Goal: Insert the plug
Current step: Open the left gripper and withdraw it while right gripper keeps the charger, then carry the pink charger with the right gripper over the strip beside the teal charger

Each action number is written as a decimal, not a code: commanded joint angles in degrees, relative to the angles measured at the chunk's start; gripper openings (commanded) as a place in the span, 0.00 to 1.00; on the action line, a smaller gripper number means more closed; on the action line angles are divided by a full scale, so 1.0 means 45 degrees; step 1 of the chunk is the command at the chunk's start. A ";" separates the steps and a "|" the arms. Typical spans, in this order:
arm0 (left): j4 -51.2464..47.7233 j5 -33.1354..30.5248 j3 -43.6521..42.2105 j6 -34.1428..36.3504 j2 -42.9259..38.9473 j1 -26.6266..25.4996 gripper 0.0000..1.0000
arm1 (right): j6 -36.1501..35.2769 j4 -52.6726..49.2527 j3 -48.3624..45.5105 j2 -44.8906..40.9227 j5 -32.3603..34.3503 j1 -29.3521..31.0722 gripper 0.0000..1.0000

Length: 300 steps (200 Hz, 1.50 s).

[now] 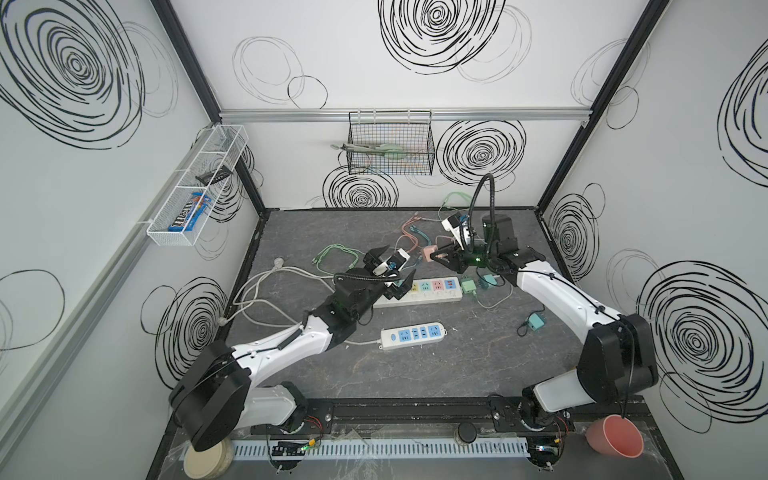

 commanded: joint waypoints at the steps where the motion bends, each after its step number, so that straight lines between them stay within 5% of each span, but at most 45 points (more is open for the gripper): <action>1: 0.0133 -0.2247 -0.0200 -0.1120 -0.0913 0.0396 0.96 | -0.2731 -0.1368 0.0915 0.0832 0.0800 0.0214 0.00; 26: -0.0694 -0.3385 -0.0189 -0.1564 -0.1762 0.0755 0.96 | -0.4084 -0.2004 0.2146 0.2028 0.1202 0.0225 0.00; 55: -0.1692 -0.3095 -0.0089 -0.2788 -0.2753 0.1687 0.96 | -0.5423 -0.2469 0.4873 0.3857 0.2183 0.0222 0.00; 85: -0.2348 -0.3031 -0.0021 -0.2971 -0.3511 0.2347 0.96 | -0.6232 -0.3408 1.1030 0.7012 0.2749 0.0073 0.00; 111: -0.3055 -0.3411 0.0165 -0.2881 -0.3908 0.2620 0.96 | -0.7063 -0.6498 1.6475 0.9480 0.1490 0.0210 0.00; 149: -0.4100 -0.3076 0.0470 -0.2955 -0.4242 0.3274 0.96 | -1.0209 -0.7229 1.2900 0.8645 0.2047 0.0728 0.00; 189: -0.4366 -0.2586 0.0405 -0.2947 -0.4595 0.3788 0.96 | -1.2053 -0.9975 1.2732 0.8720 0.1602 0.0731 0.00; 232: -0.4673 -0.2488 0.0363 -0.2906 -0.4639 0.3884 0.96 | -1.2688 -1.1454 1.2393 0.8703 0.1815 0.0972 0.00; 300: -0.4657 -0.2371 0.0107 -0.2899 -0.4703 0.4049 0.96 | -1.2456 -1.2206 1.1304 0.8309 0.4547 0.2000 0.00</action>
